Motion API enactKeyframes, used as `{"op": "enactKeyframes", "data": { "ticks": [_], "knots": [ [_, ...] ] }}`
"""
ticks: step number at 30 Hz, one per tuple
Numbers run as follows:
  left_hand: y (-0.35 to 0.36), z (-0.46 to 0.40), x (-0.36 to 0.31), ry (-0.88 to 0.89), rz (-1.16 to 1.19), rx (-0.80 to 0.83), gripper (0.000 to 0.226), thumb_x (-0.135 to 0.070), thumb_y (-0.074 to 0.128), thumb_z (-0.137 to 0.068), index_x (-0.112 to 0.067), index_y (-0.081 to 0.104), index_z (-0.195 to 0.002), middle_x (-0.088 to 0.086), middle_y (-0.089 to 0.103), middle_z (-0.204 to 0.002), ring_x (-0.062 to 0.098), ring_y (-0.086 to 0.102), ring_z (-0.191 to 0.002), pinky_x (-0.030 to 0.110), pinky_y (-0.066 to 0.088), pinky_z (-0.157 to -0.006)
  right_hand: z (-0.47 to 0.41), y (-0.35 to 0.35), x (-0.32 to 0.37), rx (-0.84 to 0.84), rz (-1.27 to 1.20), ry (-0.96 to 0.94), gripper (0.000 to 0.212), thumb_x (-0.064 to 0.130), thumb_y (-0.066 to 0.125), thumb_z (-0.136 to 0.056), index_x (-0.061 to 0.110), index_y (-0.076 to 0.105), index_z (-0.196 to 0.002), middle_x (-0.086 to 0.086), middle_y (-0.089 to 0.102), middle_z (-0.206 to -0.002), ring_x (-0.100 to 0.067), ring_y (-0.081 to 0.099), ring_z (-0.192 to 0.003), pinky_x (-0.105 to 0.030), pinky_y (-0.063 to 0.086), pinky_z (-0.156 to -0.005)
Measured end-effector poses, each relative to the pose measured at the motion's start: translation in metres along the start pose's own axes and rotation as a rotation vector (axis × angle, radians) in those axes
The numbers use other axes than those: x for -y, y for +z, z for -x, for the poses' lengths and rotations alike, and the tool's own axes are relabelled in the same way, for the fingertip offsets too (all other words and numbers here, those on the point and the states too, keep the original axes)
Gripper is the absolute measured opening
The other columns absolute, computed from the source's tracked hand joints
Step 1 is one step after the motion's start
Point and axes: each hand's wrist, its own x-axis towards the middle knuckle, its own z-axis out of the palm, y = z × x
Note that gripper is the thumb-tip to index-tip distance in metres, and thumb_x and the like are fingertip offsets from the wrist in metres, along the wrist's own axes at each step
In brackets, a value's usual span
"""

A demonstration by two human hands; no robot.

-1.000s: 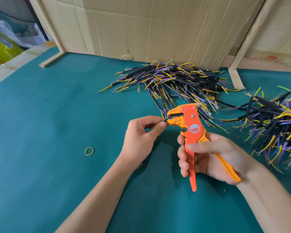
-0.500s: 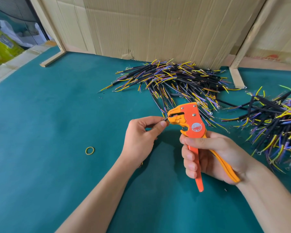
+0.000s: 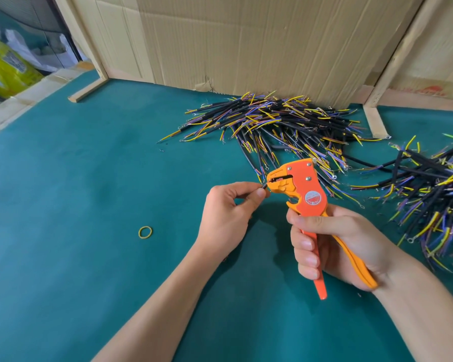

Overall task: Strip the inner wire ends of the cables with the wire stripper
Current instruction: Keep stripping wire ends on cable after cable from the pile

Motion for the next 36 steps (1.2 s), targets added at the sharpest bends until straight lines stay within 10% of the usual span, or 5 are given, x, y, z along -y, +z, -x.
{"op": "enactKeyframes", "data": {
  "ticks": [6, 23, 36],
  "knots": [
    [0.001, 0.002, -0.002, -0.010, -0.002, 0.002, 0.012, -0.022, 0.069, -0.095, -0.020, 0.080, -0.092, -0.011, 0.077, -0.087, 0.003, 0.063, -0.074, 0.038, 0.057, -0.073, -0.001, 0.000, -0.001, -0.061, 0.010, -0.064, 0.052, 0.026, 0.085, -0.073, 0.012, 0.035, -0.071, -0.006, 0.029, -0.055, -0.014, 0.032, -0.034, -0.020, 0.034, -0.035],
    [0.000, 0.005, -0.002, -0.035, 0.029, -0.166, 0.014, -0.019, 0.076, -0.089, -0.031, 0.079, -0.081, -0.006, 0.057, -0.082, 0.021, 0.059, -0.074, 0.042, 0.056, -0.065, -0.006, -0.009, 0.001, -0.129, -0.326, -0.062, 0.056, 0.013, 0.089, -0.061, -0.001, 0.064, -0.109, -0.029, 0.064, -0.093, -0.040, 0.066, -0.079, -0.050, 0.059, -0.071],
    [0.050, -0.028, -0.097, 0.065, -0.086, 0.326, 0.026, -0.001, 0.059, -0.091, -0.014, 0.078, -0.103, -0.013, 0.055, -0.071, -0.001, 0.046, -0.053, 0.013, 0.033, -0.051, -0.003, -0.006, 0.002, -0.143, -0.305, -0.082, 0.041, 0.008, 0.081, -0.064, -0.002, 0.063, -0.100, -0.026, 0.064, -0.084, -0.038, 0.066, -0.072, -0.048, 0.059, -0.070]
  ]
}}
